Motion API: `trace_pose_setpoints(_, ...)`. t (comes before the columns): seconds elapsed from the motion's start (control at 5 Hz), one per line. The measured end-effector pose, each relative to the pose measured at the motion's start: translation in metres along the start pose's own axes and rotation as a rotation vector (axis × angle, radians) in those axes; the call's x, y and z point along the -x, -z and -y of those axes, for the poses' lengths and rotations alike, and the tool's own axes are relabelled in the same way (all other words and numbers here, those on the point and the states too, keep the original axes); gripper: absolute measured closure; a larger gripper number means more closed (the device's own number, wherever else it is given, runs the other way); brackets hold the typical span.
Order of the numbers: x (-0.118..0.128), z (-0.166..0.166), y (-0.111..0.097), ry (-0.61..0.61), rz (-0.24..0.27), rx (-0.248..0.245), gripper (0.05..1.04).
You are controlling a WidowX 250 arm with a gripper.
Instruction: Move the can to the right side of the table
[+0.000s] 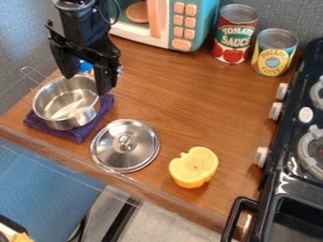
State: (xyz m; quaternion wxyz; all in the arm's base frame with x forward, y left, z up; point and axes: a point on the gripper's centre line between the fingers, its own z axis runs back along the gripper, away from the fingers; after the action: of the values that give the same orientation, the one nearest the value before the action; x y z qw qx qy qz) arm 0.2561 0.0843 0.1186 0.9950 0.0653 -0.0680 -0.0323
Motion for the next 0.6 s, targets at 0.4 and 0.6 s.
trace_pose_setpoints(0.4,0.001,-0.012,0.002,-0.049,-0.015,0.040,0.083)
trace_pose_setpoints(0.6,0.000,-0.044,0.001,-0.144,-0.008,0.049,0.083)
